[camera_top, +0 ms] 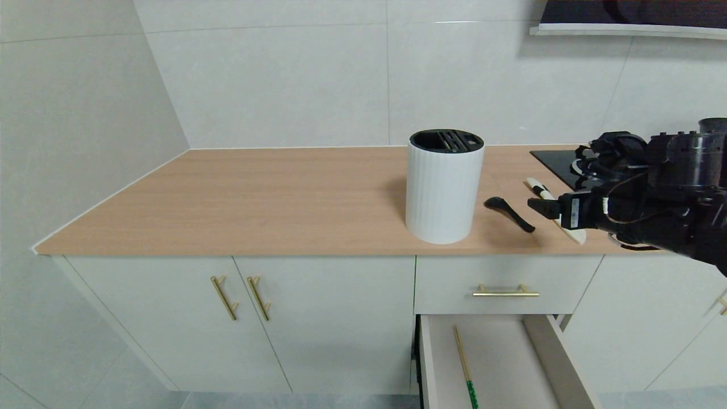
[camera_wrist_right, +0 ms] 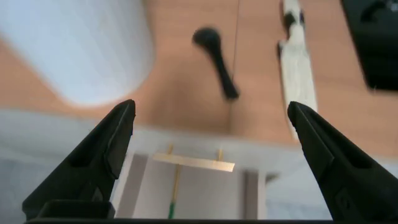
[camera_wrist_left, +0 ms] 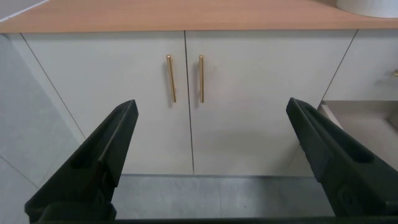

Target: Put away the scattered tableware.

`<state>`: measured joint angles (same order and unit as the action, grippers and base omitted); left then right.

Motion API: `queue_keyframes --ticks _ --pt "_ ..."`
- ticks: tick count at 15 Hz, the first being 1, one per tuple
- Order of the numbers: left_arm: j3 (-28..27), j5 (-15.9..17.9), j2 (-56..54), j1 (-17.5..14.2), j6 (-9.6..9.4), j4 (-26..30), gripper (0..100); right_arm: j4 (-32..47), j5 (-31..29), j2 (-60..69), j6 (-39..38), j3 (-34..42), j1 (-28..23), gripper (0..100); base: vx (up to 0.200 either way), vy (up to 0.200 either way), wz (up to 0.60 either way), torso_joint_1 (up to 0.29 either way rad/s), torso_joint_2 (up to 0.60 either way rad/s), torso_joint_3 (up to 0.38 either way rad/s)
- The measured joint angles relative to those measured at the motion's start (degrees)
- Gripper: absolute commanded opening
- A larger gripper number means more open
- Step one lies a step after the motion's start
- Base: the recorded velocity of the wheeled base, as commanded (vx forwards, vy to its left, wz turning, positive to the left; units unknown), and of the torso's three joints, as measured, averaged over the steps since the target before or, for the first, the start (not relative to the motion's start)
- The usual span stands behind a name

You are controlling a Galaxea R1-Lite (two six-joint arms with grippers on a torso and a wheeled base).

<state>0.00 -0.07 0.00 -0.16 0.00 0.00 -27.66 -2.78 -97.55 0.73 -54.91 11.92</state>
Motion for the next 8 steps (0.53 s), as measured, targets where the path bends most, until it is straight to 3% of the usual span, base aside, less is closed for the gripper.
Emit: queue_keyframes --ticks 2,8 --pt "0.0 0.0 0.0 0.0 0.0 0.0 100 -0.5 5.8 -4.7 3.1 -4.0 -2.3 100 0.0 0.0 0.0 0.0 0.0 0.0" --pt "0.0 0.0 0.0 0.0 0.0 0.0 100 -0.7 15.2 -18.2 5.3 -14.6 -5.1 100 0.0 0.0 0.0 0.0 0.0 0.0"
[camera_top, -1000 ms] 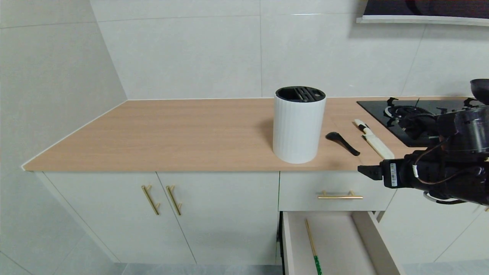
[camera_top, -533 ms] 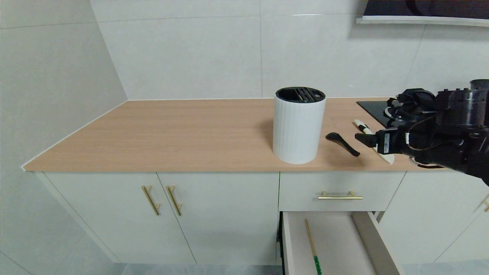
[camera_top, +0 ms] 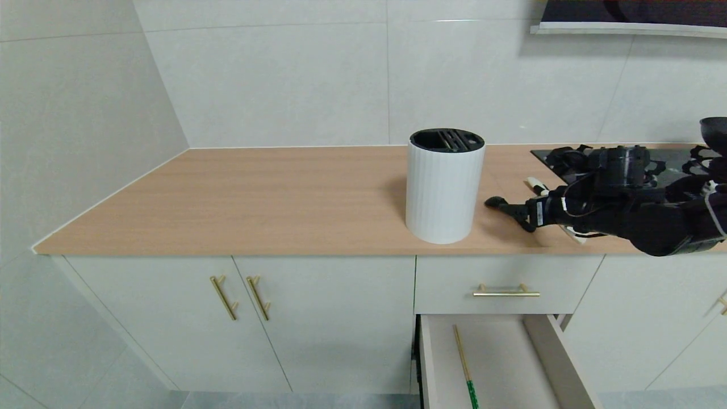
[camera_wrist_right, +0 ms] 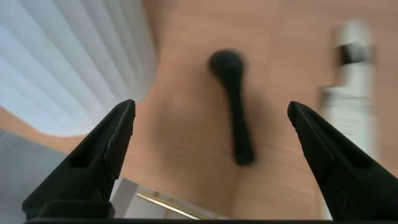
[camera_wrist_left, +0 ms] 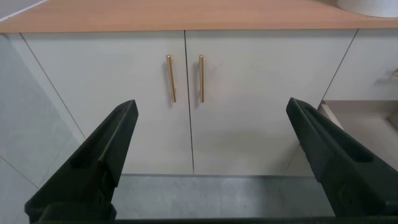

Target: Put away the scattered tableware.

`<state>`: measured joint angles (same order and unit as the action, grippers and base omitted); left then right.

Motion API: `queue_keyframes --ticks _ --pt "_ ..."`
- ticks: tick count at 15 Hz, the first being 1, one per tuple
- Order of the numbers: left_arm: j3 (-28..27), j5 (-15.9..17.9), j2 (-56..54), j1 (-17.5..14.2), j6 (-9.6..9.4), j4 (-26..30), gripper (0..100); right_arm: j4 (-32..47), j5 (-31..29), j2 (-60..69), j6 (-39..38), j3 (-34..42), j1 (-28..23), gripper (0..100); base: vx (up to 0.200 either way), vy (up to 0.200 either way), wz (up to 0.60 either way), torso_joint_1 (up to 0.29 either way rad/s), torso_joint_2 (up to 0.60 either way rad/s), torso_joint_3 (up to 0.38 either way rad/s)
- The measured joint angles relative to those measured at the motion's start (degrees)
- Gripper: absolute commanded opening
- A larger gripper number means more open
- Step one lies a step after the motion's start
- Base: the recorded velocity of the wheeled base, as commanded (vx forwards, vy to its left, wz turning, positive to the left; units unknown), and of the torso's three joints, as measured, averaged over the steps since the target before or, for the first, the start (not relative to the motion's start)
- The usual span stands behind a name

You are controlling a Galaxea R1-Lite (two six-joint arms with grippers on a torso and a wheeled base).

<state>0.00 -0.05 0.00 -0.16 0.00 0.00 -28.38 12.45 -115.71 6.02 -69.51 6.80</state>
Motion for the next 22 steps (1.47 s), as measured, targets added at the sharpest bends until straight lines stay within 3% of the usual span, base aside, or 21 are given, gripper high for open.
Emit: queue_keyframes --ticks 20,21,22 --pt "0.0 0.0 0.0 0.0 0.0 0.0 100 0.4 0.0 -11.4 2.2 -6.8 -3.3 100 0.0 0.0 0.0 0.0 0.0 0.0" --pt "0.0 0.0 0.0 0.0 0.0 0.0 100 0.4 0.0 -11.5 2.2 -6.8 -3.3 0 0.0 0.0 0.0 0.0 0.0 0.0" --pt "0.0 0.0 0.0 0.0 0.0 0.0 100 0.3 0.0 -11.6 2.2 -6.8 -3.3 0 0.0 0.0 0.0 0.0 0.0 0.0"
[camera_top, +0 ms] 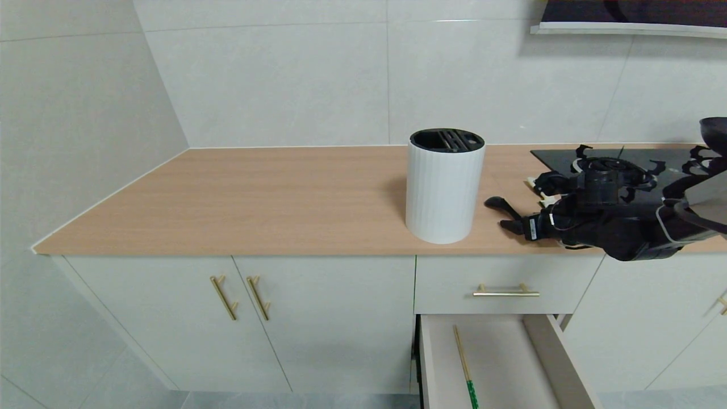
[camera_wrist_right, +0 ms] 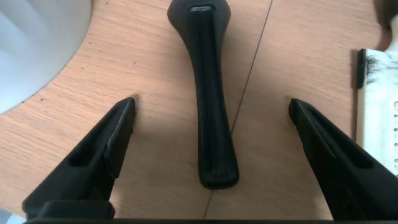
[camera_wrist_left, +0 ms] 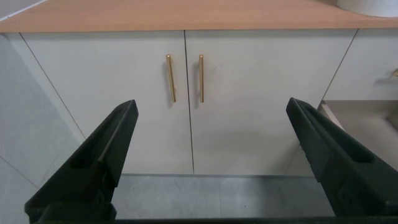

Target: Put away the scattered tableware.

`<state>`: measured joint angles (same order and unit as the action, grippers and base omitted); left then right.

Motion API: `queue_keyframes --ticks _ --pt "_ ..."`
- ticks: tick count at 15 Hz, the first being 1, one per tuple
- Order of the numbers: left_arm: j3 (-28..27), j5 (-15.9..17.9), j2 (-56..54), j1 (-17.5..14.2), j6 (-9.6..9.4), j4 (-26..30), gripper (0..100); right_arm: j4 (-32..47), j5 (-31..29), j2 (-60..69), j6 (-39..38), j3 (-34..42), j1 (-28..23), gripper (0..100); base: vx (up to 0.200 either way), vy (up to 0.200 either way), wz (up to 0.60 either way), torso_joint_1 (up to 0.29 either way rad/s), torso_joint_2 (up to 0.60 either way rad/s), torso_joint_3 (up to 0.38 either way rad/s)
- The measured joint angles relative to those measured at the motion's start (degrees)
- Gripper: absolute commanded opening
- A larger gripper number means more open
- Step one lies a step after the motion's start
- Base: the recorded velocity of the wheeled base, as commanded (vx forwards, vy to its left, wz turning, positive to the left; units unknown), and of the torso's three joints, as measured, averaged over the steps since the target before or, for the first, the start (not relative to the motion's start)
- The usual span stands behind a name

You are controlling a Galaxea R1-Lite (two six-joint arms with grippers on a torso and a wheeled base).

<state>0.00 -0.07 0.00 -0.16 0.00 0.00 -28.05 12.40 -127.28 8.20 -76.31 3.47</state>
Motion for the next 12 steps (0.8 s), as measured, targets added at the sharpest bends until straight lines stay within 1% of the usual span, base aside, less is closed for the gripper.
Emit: queue_keyframes --ticks 9,12 --pt "0.0 0.0 0.0 0.0 0.0 0.0 100 0.6 -0.2 -0.2 -0.1 0.0 0.2 0 0.0 0.0 0.0 0.0 0.0 0.0" --pt "0.0 0.0 0.0 0.0 0.0 0.0 100 5.8 -0.3 0.8 -0.4 -0.6 0.6 0 0.0 0.0 0.0 0.0 0.0 0.0"
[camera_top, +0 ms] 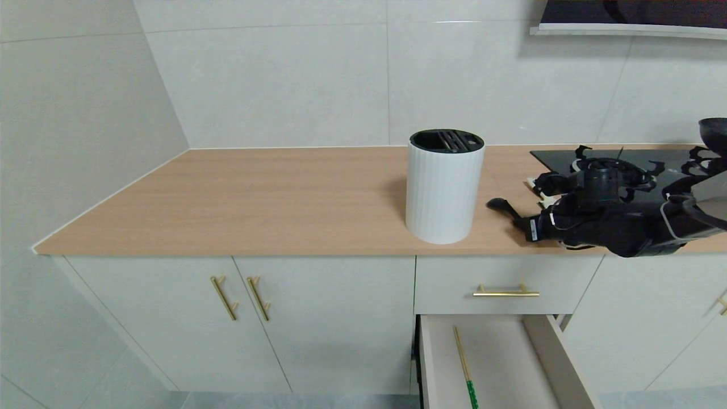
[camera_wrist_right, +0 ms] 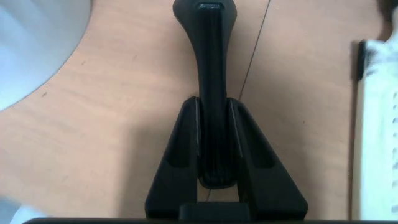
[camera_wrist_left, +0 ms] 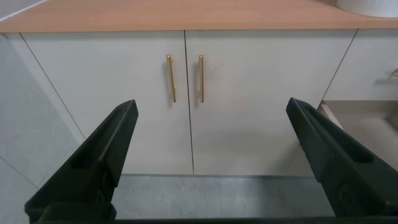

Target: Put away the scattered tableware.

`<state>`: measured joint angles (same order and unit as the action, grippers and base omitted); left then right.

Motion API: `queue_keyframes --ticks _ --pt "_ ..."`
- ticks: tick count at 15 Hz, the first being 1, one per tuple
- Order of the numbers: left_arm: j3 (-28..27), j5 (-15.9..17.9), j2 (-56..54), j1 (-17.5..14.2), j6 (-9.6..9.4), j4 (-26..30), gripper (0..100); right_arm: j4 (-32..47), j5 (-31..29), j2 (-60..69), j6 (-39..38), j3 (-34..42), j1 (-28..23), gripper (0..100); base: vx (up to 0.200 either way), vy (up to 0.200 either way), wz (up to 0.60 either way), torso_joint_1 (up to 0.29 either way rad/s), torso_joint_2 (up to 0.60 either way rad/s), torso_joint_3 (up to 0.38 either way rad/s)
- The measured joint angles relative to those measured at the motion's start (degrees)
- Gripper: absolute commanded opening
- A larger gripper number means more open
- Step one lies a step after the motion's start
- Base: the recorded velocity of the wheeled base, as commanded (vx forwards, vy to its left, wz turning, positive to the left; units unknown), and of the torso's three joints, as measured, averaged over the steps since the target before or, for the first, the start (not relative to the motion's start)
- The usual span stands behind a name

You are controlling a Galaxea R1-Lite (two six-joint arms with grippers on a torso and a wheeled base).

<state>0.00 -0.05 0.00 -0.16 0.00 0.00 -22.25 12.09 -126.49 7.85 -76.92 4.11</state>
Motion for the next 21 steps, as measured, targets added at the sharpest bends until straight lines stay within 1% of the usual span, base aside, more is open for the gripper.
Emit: queue_keyframes --ticks 1,2,5,10,12,14,15,17,21 --pt "0.0 0.0 0.0 0.0 0.0 0.0 100 2.4 -0.4 0.7 -0.4 -0.1 0.3 0 0.0 0.0 0.0 0.0 0.0 0.0" --pt "0.0 0.0 0.0 0.0 0.0 0.0 100 6.4 -1.3 1.9 -2.0 -0.4 0.9 0 0.0 0.0 0.0 0.0 0.0 0.0" --pt "0.0 0.0 0.0 0.0 0.0 0.0 100 19.3 -4.8 6.0 -9.3 -1.5 3.9 0 0.0 0.0 0.0 0.0 0.0 0.0" --pt "0.0 0.0 0.0 0.0 0.0 0.0 100 35.2 -6.1 15.9 -19.9 -0.9 7.4 0 0.0 0.0 0.0 0.0 0.0 0.0" --pt "0.0 0.0 0.0 0.0 0.0 0.0 100 38.1 -9.1 20.5 -22.7 0.9 9.4 0 0.0 0.0 0.0 0.0 0.0 0.0" --pt "0.0 0.0 0.0 0.0 0.0 0.0 100 38.7 -13.2 25.3 -24.0 4.9 12.1 0 0.0 0.0 0.0 0.0 0.0 0.0" --pt "0.0 0.0 0.0 0.0 0.0 0.0 100 38.7 -14.3 27.3 -24.2 6.8 13.2 0 0.0 0.0 0.0 0.0 0.0 0.0" --pt "0.0 0.0 0.0 0.0 0.0 0.0 100 38.7 -14.8 31.2 -24.3 10.6 14.4 0 0.0 0.0 0.0 0.0 0.0 0.0" --pt "0.0 0.0 0.0 0.0 0.0 0.0 100 37.4 -14.9 36.3 -24.4 16.7 15.0 0 0.0 0.0 0.0 0.0 0.0 0.0"
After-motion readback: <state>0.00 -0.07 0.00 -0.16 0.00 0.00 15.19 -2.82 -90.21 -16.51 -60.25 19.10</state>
